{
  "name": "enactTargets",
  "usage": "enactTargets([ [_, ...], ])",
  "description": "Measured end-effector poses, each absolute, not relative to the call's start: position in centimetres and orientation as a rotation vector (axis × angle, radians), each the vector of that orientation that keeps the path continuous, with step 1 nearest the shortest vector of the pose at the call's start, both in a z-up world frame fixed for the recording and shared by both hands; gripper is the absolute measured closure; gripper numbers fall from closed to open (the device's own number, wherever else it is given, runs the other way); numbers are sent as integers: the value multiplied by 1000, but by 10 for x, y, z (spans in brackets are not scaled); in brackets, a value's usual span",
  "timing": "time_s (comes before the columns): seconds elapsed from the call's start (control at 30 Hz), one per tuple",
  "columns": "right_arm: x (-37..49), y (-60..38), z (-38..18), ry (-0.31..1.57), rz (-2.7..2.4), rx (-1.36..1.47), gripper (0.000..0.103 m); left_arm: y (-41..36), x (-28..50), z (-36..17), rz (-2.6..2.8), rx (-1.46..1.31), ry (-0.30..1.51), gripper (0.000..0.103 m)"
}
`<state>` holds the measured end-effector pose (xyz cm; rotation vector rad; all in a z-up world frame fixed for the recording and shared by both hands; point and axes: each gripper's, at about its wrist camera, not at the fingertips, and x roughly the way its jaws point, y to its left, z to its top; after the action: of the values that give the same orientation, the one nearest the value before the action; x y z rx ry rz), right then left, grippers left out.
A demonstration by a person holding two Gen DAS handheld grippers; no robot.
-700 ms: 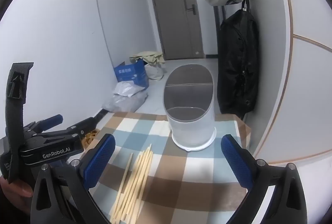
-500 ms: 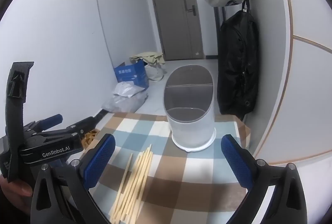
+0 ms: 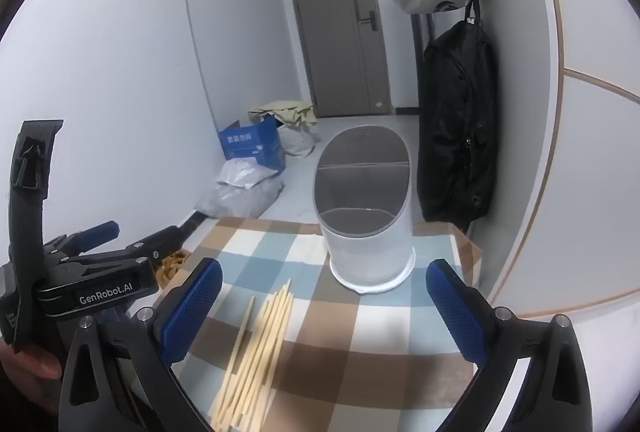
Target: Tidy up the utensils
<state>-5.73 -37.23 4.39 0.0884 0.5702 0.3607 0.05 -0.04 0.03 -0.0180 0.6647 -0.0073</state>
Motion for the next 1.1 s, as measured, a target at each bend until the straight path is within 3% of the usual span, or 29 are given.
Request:
enactTargets([
  [1.1, -57, -373, 41, 575, 341, 86, 0, -2, 0, -2, -29, -23, 673, 1],
])
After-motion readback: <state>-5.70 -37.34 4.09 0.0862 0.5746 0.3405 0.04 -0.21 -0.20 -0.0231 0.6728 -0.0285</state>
